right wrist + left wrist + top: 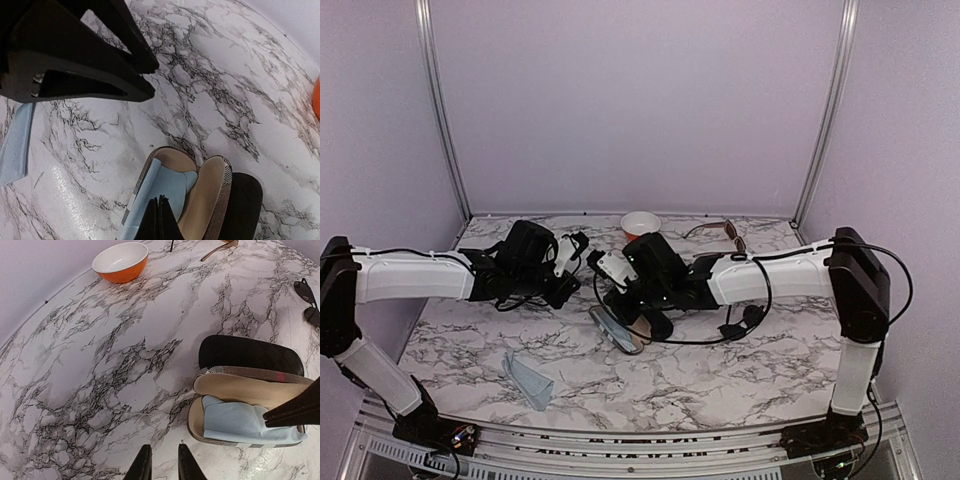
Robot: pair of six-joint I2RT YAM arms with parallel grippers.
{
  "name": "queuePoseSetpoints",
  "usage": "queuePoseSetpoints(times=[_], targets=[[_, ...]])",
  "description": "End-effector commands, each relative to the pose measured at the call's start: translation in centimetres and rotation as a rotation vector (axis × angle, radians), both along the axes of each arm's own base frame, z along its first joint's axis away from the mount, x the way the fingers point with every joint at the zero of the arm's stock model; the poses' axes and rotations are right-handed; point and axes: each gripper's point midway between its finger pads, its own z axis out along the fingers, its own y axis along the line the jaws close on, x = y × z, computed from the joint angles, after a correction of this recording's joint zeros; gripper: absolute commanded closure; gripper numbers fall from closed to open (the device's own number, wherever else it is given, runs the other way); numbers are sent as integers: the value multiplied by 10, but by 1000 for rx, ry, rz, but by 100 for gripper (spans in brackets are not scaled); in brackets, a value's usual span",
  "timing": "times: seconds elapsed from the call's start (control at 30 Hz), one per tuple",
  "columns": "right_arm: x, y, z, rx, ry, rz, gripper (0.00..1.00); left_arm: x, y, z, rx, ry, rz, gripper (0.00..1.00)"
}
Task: Organize the sunglasses
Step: Adjust the folded cleaning cloth on the sunglasses case.
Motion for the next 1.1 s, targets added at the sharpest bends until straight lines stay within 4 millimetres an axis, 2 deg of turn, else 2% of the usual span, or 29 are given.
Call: queuePoseSetpoints(times=[0.0, 0.6, 1.07], targets=[[-13, 6, -18, -44, 96, 31, 100, -6, 2, 6, -58, 8, 15, 81], [-14, -13, -63, -192, 137, 0, 100, -12, 0, -8, -65, 48, 8, 81], [-18, -6, -82, -207, 185, 19, 100, -15, 1, -13, -60, 58, 2, 82]])
